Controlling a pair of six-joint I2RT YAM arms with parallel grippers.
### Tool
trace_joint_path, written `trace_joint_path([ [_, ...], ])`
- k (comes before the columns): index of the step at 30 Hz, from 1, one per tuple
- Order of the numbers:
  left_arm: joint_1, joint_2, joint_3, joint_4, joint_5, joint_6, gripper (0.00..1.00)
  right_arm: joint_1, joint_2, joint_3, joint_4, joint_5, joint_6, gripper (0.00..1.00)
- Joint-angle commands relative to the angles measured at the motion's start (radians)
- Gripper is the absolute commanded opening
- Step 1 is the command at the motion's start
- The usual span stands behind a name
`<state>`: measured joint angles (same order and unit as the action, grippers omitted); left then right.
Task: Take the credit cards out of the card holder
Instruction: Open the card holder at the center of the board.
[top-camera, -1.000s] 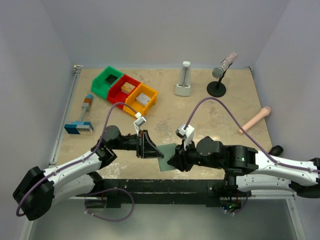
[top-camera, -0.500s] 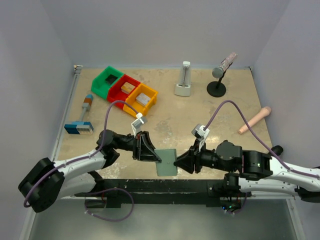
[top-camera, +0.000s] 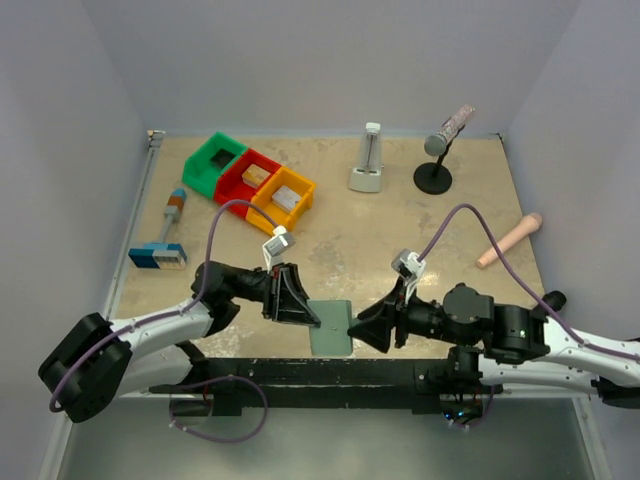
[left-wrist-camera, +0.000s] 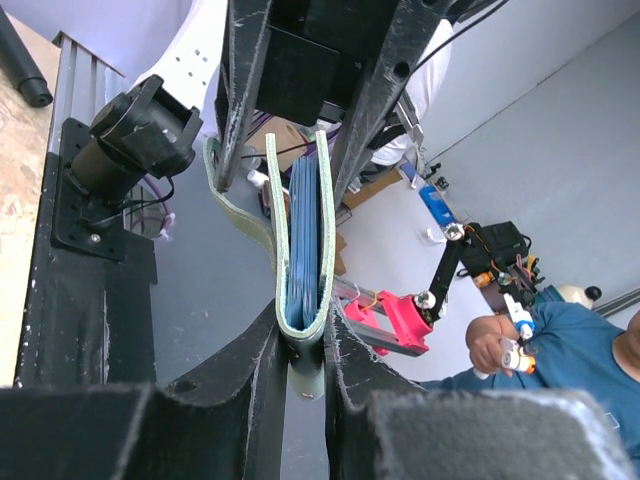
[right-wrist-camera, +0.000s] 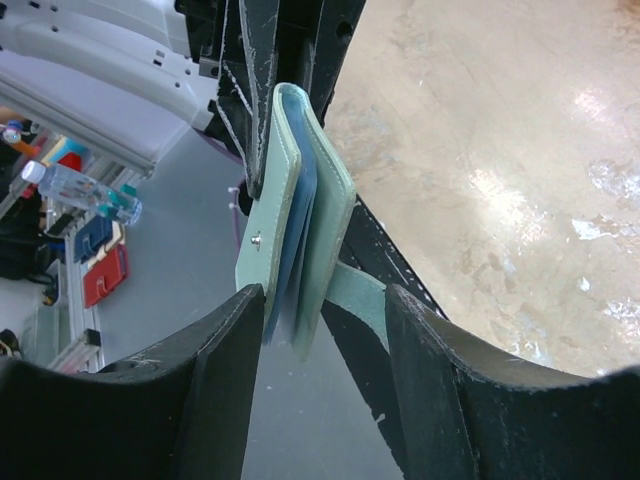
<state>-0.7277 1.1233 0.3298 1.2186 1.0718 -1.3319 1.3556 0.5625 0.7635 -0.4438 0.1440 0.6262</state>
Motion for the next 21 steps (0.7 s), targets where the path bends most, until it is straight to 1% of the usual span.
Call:
trace_joint_path([
  [1, -0.004, -0.042, 0.017, 0.338, 0.013, -0.007, 0.0, -0.004, -0.024, -0.007, 0.063, 0.017, 0.024, 0.55],
  [6, -0.01, -0.102, 0.031, 0.337, 0.034, 0.007, 0.0, -0.004, -0.015, -0.01, 0.137, -0.035, 0.032, 0.58],
  [14, -0.018, -0.168, 0.097, 0.338, 0.047, -0.033, 0.0, -0.004, 0.06, 0.065, 0.195, -0.092, 0.02, 0.59],
  [21, -0.016, -0.169, 0.187, 0.338, 0.063, -0.078, 0.0, -0.004, 0.122, 0.195, 0.168, -0.127, -0.026, 0.6],
])
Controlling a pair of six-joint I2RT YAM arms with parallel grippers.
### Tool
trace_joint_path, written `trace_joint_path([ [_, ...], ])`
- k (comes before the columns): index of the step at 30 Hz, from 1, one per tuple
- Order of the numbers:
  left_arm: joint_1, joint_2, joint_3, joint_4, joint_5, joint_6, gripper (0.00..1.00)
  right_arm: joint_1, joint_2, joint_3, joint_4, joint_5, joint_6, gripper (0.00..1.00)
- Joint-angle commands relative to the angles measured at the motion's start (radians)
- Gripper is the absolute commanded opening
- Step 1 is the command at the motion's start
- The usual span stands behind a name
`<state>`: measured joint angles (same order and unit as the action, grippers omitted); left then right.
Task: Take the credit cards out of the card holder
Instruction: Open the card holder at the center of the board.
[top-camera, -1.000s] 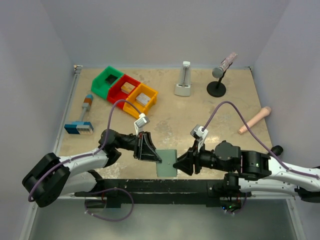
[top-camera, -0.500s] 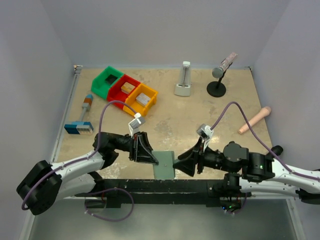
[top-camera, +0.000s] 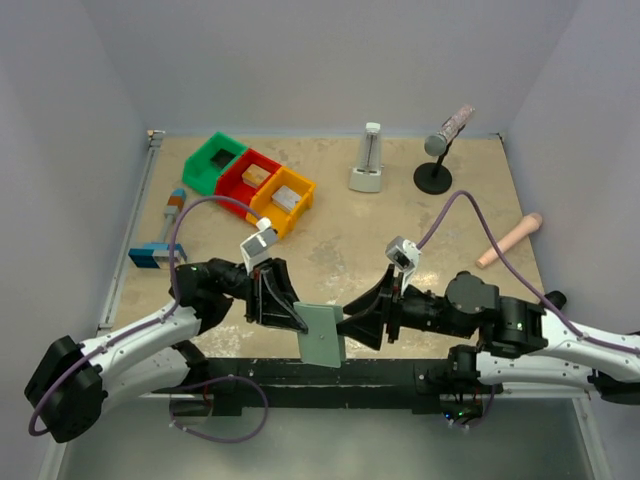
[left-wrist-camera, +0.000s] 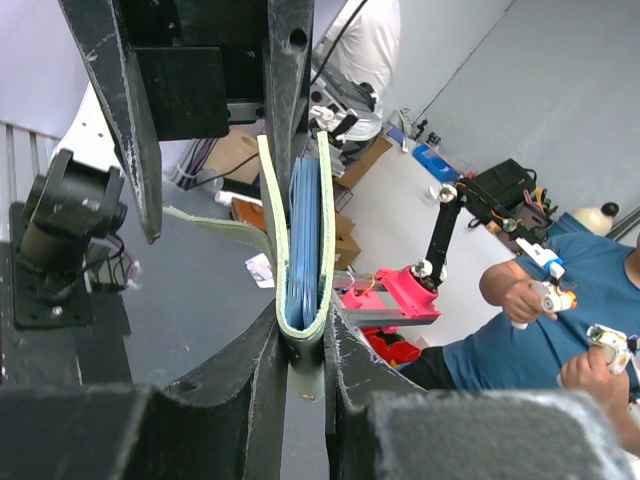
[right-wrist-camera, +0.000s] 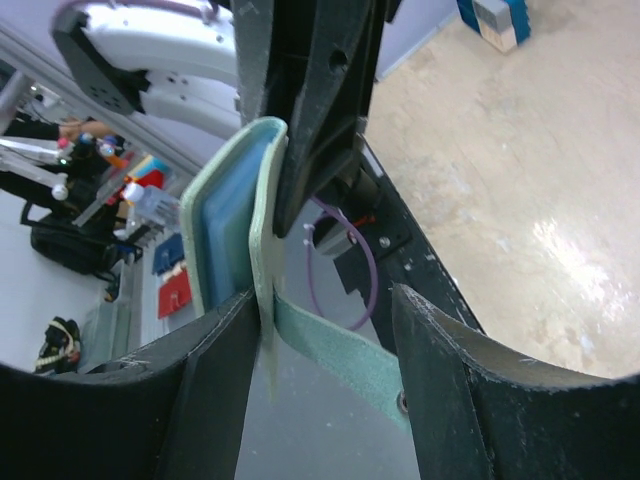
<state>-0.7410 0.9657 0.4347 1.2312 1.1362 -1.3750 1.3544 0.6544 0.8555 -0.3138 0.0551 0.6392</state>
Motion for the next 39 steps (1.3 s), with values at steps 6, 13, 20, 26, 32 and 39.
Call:
trace_joint_path([
  [6, -0.003, 0.025, 0.189, 0.326, 0.039, -0.061, 0.0, -0.001, 0.045, 0.145, 0.036, -0.052, -0.046, 0.6],
  [13, -0.003, 0.08, 0.295, 0.326, 0.053, -0.082, 0.0, -0.001, 0.025, 0.195, -0.013, -0.08, -0.061, 0.61],
  [20, -0.003, 0.1, 0.309, 0.326, 0.043, -0.081, 0.0, -0.001, 0.056, 0.188, -0.001, -0.106, -0.05, 0.61],
  [26, -0.003, 0.12, 0.299, 0.323, 0.033, -0.079, 0.0, -0.001, 0.105, 0.237, -0.028, -0.121, -0.058, 0.61],
  [32, -0.004, 0.122, 0.294, 0.324, 0.027, -0.081, 0.0, -0.001, 0.148, 0.246, -0.024, -0.124, -0.041, 0.6],
  [39, -0.005, 0.12, 0.273, 0.324, 0.017, -0.073, 0.0, -0.001, 0.182, 0.261, -0.015, -0.129, -0.035, 0.39],
])
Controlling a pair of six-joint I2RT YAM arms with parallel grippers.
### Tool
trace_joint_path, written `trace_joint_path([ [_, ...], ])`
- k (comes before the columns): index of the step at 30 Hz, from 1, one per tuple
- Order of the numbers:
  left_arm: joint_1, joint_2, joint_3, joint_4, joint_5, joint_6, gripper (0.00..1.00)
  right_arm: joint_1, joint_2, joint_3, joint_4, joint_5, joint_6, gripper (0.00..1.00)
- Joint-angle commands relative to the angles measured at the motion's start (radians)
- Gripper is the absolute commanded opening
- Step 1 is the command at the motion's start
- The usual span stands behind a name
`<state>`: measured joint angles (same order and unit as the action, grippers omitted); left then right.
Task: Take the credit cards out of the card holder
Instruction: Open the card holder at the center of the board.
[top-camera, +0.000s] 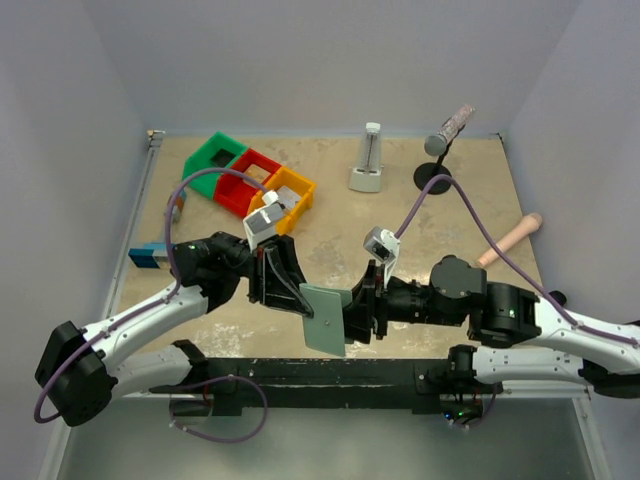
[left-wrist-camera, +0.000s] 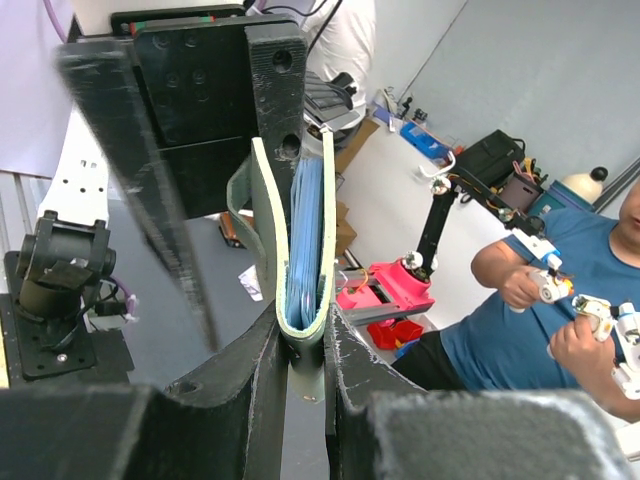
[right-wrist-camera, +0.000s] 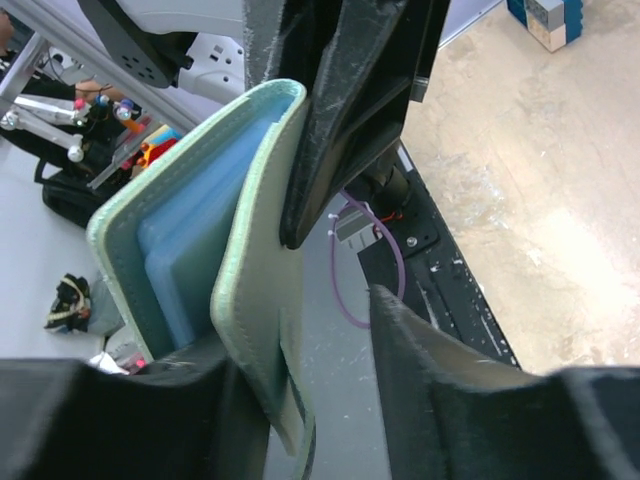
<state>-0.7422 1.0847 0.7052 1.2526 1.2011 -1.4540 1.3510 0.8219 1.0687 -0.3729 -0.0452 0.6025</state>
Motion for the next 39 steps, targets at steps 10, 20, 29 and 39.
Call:
trace_joint_path([
  [10, -0.002, -0.002, -0.032, 0.301, -0.044, 0.001, 0.11, 0.002, 0.022, 0.053, 0.032, -0.032, 0.011, 0.0],
  [20, 0.056, -0.081, -0.19, 0.01, -0.193, 0.171, 0.83, 0.003, -0.043, 0.073, -0.141, 0.097, 0.011, 0.0],
  [29, 0.086, -0.063, -0.249, -0.395, -0.366, 0.233, 1.0, 0.002, -0.035, 0.122, -0.319, 0.199, -0.015, 0.0],
  [39, 0.081, -0.283, -0.135, -1.464, -1.09, 0.507, 1.0, 0.004, 0.022, 0.195, -0.539, 0.381, 0.028, 0.0],
])
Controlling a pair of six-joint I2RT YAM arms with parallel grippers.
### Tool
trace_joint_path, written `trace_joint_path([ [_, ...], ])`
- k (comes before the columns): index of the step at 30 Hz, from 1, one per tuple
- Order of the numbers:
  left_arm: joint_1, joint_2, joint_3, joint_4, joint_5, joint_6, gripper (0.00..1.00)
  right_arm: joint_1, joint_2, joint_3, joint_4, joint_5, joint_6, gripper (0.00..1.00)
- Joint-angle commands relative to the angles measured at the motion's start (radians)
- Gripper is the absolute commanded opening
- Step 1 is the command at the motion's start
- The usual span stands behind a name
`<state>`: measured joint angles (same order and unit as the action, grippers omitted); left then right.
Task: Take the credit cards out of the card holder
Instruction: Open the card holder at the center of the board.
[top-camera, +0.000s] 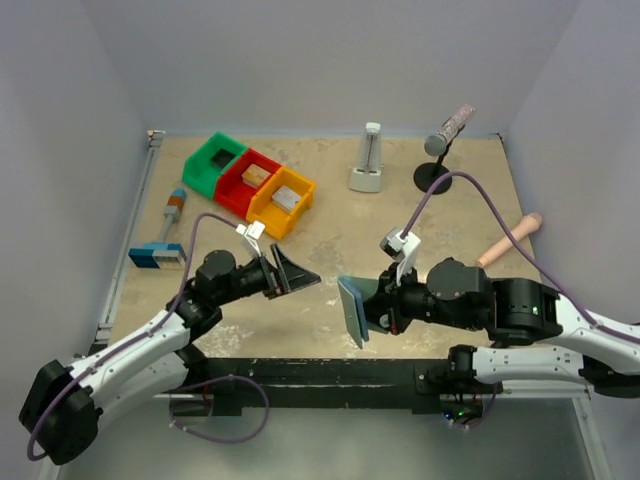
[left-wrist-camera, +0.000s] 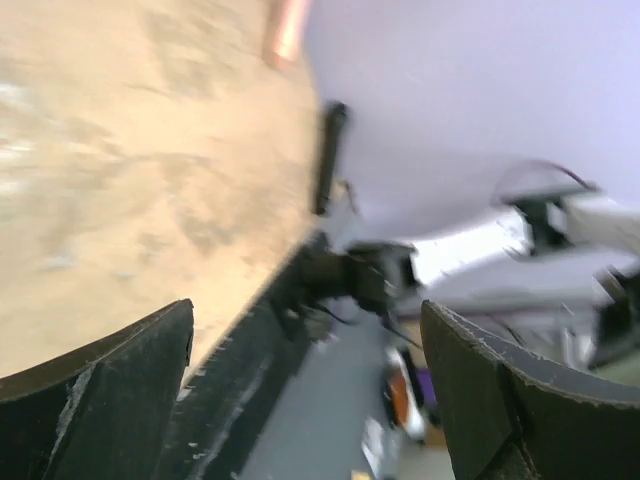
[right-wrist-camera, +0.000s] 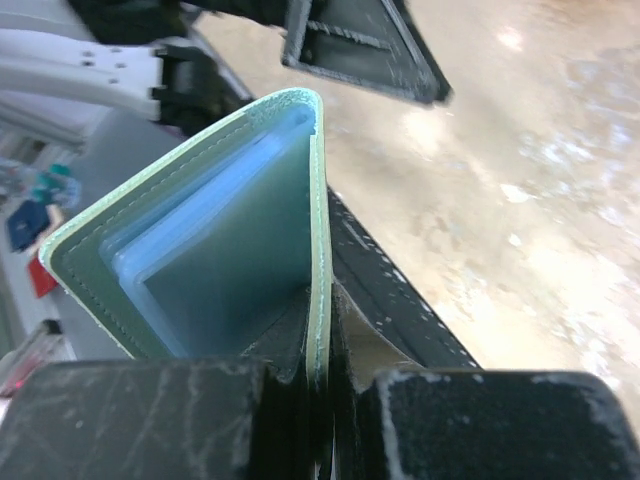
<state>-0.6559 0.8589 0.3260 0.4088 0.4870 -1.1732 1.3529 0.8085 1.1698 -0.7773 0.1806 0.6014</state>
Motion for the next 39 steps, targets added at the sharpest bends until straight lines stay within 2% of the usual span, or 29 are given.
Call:
trace_joint_path([
  [1, -0.005, -0.038, 0.299, -0.754, -0.454, 0.236, 1.0, 0.002, 0.05, 0.111, -0.163, 0.18, 0.032, 0.0],
  [4, -0.005, 0.0, 0.407, -0.956, -0.58, 0.23, 1.0, 0.002, 0.09, 0.137, -0.203, 0.229, 0.054, 0.0],
  [7, -0.004, -0.027, 0.423, -0.952, -0.548, 0.286, 1.0, 0.002, 0.122, 0.146, -0.232, 0.264, 0.089, 0.0],
  [9, -0.002, -0.081, 0.388, -0.946, -0.564, 0.206, 1.0, 0.003, 0.138, 0.149, -0.247, 0.269, 0.103, 0.0],
  [10, 0.001, -0.128, 0.334, -0.874, -0.509, 0.193, 1.0, 0.002, 0.142, 0.148, -0.249, 0.27, 0.112, 0.0],
  [13, -0.001, -0.253, 0.096, -0.392, -0.259, 0.183, 0.96, 0.002, 0.133, 0.128, -0.222, 0.249, 0.118, 0.0],
  [14, -0.001, -0.247, 0.078, -0.308, -0.208, 0.169, 0.97, 0.002, 0.129, 0.119, -0.211, 0.243, 0.121, 0.0],
  [18, -0.027, -0.161, 0.126, -0.272, -0.05, 0.233, 0.99, 0.002, 0.104, 0.085, -0.163, 0.215, 0.139, 0.0],
  [20, -0.062, -0.165, 0.12, -0.223, -0.022, 0.247, 0.99, 0.002, 0.081, 0.051, -0.114, 0.172, 0.149, 0.0],
  [28, -0.103, -0.3, 0.077, -0.203, -0.041, 0.274, 1.0, 0.003, 0.037, -0.025, -0.045, 0.137, 0.181, 0.0],
  [39, -0.129, -0.363, 0.05, -0.176, -0.021, 0.288, 1.0, 0.0, -0.002, -0.07, 0.019, 0.126, 0.196, 0.0],
])
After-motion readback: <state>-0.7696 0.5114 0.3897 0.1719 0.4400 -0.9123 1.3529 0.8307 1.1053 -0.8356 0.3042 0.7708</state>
